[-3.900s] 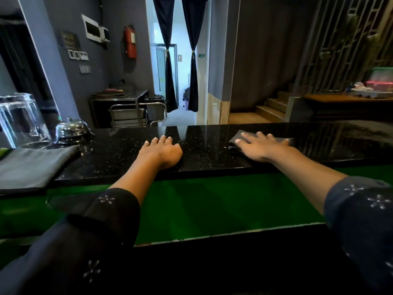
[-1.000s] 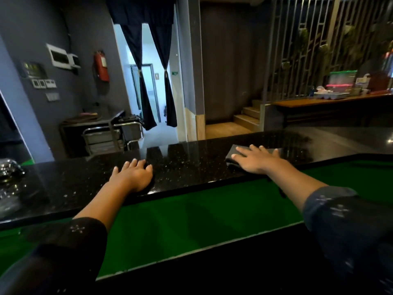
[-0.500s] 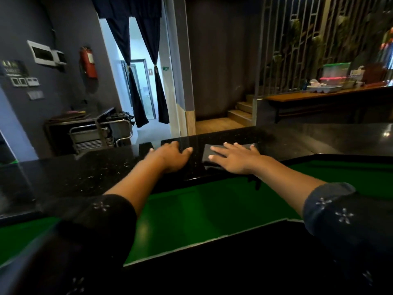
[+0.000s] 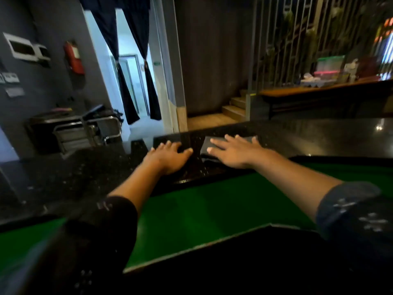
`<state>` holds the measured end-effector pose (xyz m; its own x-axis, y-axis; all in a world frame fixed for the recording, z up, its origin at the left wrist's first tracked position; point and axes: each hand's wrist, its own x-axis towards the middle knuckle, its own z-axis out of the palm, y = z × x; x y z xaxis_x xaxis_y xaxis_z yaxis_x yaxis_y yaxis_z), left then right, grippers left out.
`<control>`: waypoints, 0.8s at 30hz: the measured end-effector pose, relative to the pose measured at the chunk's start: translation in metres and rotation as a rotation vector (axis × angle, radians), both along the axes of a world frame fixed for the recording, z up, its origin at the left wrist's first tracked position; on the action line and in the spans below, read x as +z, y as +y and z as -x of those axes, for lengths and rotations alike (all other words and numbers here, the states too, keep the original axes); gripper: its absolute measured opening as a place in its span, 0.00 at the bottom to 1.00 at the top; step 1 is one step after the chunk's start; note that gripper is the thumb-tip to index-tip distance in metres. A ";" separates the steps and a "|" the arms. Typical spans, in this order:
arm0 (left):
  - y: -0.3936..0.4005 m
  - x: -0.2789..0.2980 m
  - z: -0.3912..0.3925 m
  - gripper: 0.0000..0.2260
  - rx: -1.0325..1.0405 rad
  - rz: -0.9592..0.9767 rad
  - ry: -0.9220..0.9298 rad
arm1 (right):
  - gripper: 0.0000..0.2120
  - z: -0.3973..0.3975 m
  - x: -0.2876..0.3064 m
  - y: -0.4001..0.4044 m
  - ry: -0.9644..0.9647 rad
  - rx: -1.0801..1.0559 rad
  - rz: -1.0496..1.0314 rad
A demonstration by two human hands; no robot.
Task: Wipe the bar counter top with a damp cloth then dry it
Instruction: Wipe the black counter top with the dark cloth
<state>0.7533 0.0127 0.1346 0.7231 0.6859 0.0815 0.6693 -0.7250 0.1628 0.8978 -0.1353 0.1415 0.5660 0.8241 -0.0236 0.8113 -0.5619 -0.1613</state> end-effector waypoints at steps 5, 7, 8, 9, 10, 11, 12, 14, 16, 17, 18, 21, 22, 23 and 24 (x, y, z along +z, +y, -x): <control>-0.003 -0.004 0.002 0.33 -0.003 0.011 0.005 | 0.30 -0.008 -0.003 -0.042 -0.011 0.041 0.017; -0.004 -0.005 0.004 0.33 -0.007 0.000 0.005 | 0.31 -0.013 -0.001 -0.039 0.013 0.024 0.031; -0.005 -0.005 0.004 0.33 -0.012 -0.006 0.007 | 0.31 -0.015 0.001 -0.035 0.025 0.006 0.037; -0.006 -0.004 0.004 0.33 -0.015 -0.009 0.009 | 0.32 -0.018 0.003 -0.030 0.035 -0.015 0.042; -0.005 -0.005 0.003 0.33 -0.014 -0.010 0.013 | 0.32 -0.021 0.004 -0.024 0.042 -0.036 0.044; -0.005 -0.005 0.003 0.33 -0.010 -0.010 0.018 | 0.32 -0.023 0.005 -0.018 0.044 -0.058 0.042; -0.004 -0.005 0.002 0.33 -0.006 -0.009 0.024 | 0.32 -0.024 0.005 -0.012 0.040 -0.079 0.041; -0.004 -0.004 0.001 0.33 0.001 -0.007 0.029 | 0.33 -0.023 0.008 -0.001 0.031 -0.115 0.039; -0.004 -0.002 0.001 0.33 0.007 -0.001 0.033 | 0.33 -0.020 0.011 0.005 0.036 -0.133 0.040; -0.004 -0.001 0.001 0.33 0.010 0.001 0.032 | 0.33 -0.018 0.013 0.006 0.040 -0.134 0.043; -0.004 0.000 0.002 0.33 0.012 0.006 0.033 | 0.33 -0.017 0.013 0.006 0.039 -0.125 0.048; -0.001 -0.001 0.002 0.34 0.004 0.000 0.044 | 0.32 -0.016 0.007 -0.005 0.040 -0.075 0.052; -0.001 -0.002 0.002 0.34 0.006 -0.003 0.042 | 0.32 -0.016 0.005 -0.010 0.044 -0.051 0.052; -0.001 -0.003 0.002 0.34 0.007 -0.005 0.040 | 0.32 -0.018 0.004 -0.014 0.048 -0.026 0.053; -0.001 -0.003 0.001 0.34 0.006 -0.004 0.041 | 0.32 -0.021 0.003 -0.017 0.055 -0.001 0.054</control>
<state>0.7520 0.0115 0.1316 0.7216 0.6901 0.0551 0.6798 -0.7214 0.1322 0.9185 -0.1526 0.1444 0.5638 0.8199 -0.0992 0.8013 -0.5722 -0.1747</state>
